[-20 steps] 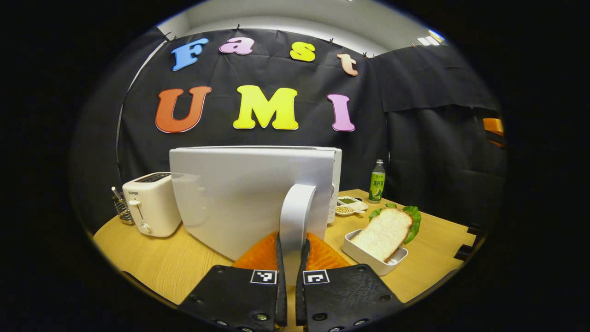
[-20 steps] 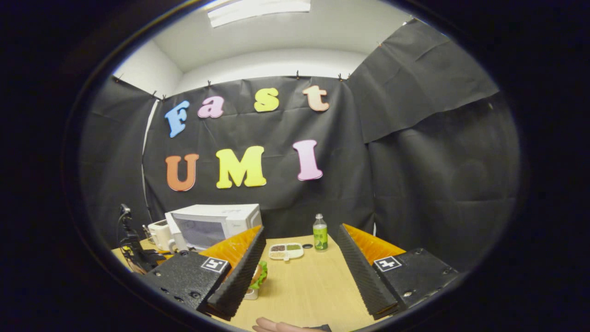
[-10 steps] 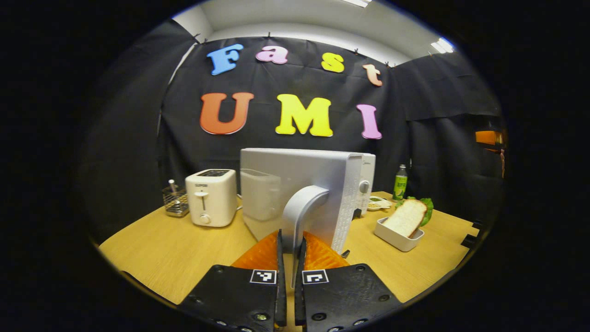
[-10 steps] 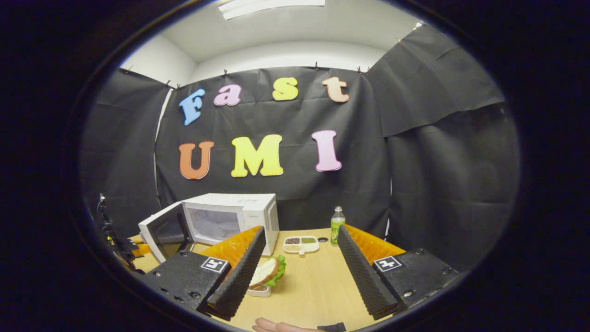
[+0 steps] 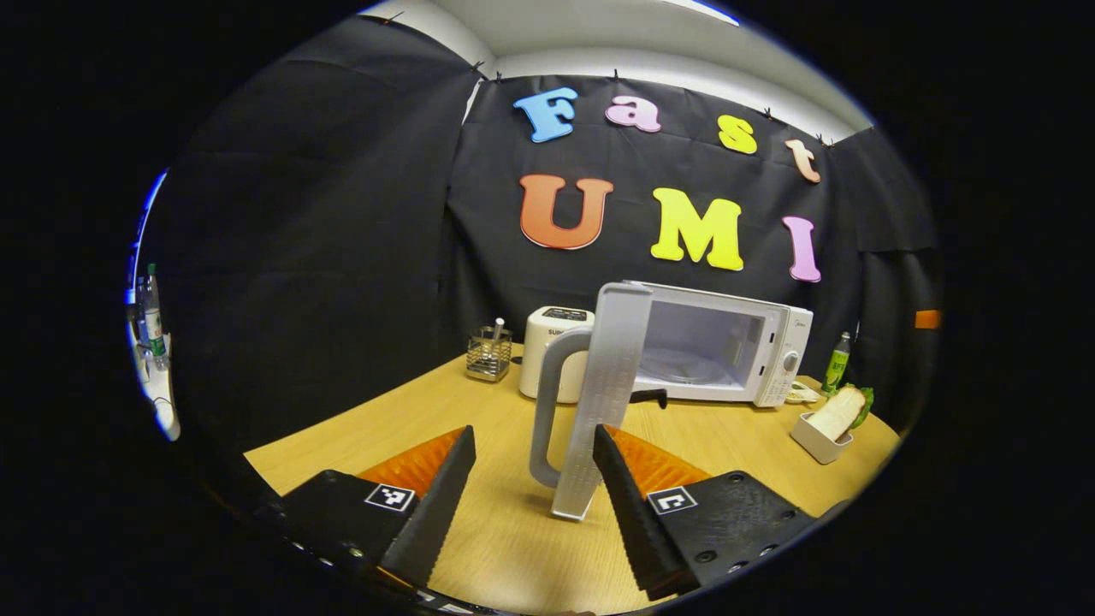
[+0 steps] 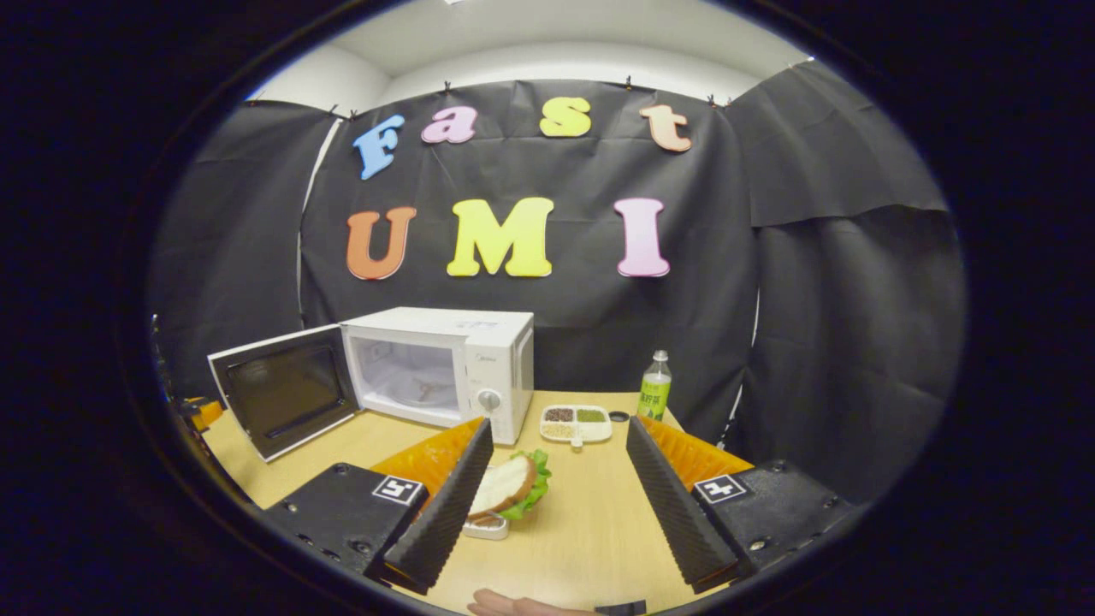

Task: Open the microwave oven with the left hand, put the food in, and close the microwave oven.

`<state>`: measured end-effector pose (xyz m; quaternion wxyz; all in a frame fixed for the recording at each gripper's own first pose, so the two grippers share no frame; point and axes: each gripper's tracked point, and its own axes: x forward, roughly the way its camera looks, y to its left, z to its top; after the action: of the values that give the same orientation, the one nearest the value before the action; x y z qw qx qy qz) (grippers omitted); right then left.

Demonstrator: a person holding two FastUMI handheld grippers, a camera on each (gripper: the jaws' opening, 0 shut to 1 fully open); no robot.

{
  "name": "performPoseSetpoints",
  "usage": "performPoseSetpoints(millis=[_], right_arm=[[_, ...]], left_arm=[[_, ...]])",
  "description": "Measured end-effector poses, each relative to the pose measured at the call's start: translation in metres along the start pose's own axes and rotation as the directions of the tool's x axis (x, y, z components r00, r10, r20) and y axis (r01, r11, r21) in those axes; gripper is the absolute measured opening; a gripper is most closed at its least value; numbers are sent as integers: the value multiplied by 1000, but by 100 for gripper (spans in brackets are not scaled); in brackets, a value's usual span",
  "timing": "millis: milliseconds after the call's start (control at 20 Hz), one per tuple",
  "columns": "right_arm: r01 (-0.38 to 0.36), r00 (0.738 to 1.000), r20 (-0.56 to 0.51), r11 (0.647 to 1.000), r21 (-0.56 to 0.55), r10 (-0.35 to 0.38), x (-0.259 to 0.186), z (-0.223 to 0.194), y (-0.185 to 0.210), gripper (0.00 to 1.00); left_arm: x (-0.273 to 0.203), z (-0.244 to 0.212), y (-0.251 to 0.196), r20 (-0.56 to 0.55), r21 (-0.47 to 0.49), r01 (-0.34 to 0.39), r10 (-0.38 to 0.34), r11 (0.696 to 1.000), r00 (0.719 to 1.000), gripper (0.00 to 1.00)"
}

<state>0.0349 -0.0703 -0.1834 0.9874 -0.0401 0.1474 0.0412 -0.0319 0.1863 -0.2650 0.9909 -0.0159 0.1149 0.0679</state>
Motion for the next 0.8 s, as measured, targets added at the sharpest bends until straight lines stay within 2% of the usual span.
performPoseSetpoints(millis=[50, 100, 150, 200, 250, 300, 350, 400, 450, 500, 550, 750, 800], right_arm=[[1, 1000, -13, 1000, -4, -1, 6, -1, 0, 100], [-3, 1000, -29, 1000, -6, 3, 14, 0, 0, 92], [-10, 999, -45, 1000, -7, 9, 20, -1, 1, 92], [-20, 998, -64, 1000, -8, 19, 26, -1, 1, 92], [-26, 996, -85, 1000, -9, 25, 34, -2, 0, 92], [-34, 994, -105, 999, -13, 33, 40, -2, -1, 100], [-43, 992, -122, 999, -19, 41, 46, -2, -3, 92], [-54, 988, -146, 998, -26, 50, 53, -2, -5, 100], [-65, 983, -173, 997, -33, 59, 62, -5, -8, 100], [-75, 976, -209, 996, -37, 66, 69, -9, -12, 100], [-89, 966, -245, 996, -32, 79, 78, -14, -15, 92], [-156, 898, -412, 987, 34, 156, 109, -39, -23, 92], [-179, 875, -447, 982, 60, 187, 115, -45, -22, 100]], left_arm=[[-3, 9, 0, 8, 3, -7, 7, 1000, 1000, 86], [-6, 19, -1, 18, -1, -13, 13, 1000, 1000, 86], [-7, 30, -4, 21, -9, -14, 14, 1000, 1000, 80], [-8, 39, -8, 17, -19, -13, 13, 1000, 1000, 95], [-6, 51, -12, 30, -28, -13, 14, 1000, 999, 84], [-7, 63, -17, 46, -33, -9, 10, 999, 999, 84], [-8, 74, -23, 59, -34, 0, 2, 999, 998, 84], [-8, 85, -28, 70, -29, -1, 3, 1000, 998, 95], [-7, 96, -33, 84, -20, -6, 8, 1000, 996, 95], [-5, 108, -39, 98, -7, -12, 12, 1000, 995, 84], [-5, 118, -47, 102, 12, -13, 11, 1000, 995, 95], [-6, 155, -88, 134, 57, 13, -21, 998, 991, 95], [-6, 164, -98, 142, 50, 24, -31, 998, 989, 95]])
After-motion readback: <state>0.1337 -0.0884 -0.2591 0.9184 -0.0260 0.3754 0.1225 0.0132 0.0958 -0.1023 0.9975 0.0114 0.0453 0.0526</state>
